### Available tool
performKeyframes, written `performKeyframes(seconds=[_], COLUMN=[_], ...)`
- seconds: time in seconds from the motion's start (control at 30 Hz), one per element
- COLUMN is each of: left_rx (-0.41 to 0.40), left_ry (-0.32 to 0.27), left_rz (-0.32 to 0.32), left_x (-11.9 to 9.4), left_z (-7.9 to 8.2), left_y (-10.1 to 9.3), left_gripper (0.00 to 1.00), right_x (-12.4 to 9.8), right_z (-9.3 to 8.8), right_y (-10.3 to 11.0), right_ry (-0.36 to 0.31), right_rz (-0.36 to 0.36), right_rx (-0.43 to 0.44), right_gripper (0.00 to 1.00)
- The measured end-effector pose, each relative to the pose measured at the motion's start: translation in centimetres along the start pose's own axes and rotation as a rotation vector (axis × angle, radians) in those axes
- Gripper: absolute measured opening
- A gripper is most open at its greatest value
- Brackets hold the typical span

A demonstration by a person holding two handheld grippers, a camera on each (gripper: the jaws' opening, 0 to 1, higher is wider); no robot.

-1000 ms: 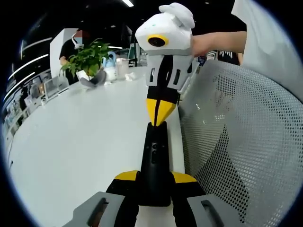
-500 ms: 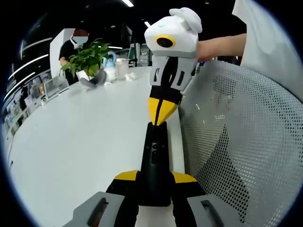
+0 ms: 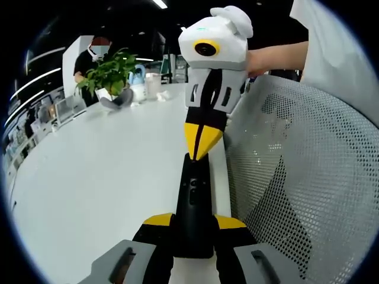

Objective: Press the specified remote control buttons in sequence, fully releasing each button before pressing the next.

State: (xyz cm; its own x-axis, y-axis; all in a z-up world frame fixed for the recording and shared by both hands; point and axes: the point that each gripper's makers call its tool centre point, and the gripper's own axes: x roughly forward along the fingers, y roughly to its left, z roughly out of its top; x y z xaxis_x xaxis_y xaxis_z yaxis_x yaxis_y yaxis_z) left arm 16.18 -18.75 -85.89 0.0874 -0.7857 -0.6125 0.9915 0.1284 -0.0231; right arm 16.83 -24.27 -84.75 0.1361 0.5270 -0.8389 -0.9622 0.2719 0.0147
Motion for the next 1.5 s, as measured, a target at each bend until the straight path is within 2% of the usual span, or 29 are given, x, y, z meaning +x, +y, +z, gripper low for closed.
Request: performKeyframes(seconds=[0.53,0.7,1.27,1.43,1.5], left_rx=[0.001,0.001,0.002,0.005,0.005], left_ry=[-0.004,-0.005,-0.005,-0.003,-0.003], left_rz=[-0.003,-0.003,-0.006,-0.007,-0.008], left_x=[-0.03,-0.03,-0.01,0.0,0.0], left_z=[0.01,0.02,-0.02,-0.01,0.01], left_y=[-0.01,-0.03,-0.01,-0.01,-0.02], left_gripper=[0.25,0.25,0.25,0.25,0.25], right_x=[0.41,0.45,0.61,0.71,0.7], right_z=[-0.17,-0.23,-0.21,-0.26,-0.27], right_y=[0.13,0.25,0.21,0.35,0.27], right_ry=[0.05,0.08,0.107,0.146,0.153], right_rz=[0.029,0.03,0.029,0.012,0.018], right_rx=[-0.06,-0.109,-0.106,-0.189,-0.191], right_gripper=[0.0,0.0,0.0,0.0,0.0])
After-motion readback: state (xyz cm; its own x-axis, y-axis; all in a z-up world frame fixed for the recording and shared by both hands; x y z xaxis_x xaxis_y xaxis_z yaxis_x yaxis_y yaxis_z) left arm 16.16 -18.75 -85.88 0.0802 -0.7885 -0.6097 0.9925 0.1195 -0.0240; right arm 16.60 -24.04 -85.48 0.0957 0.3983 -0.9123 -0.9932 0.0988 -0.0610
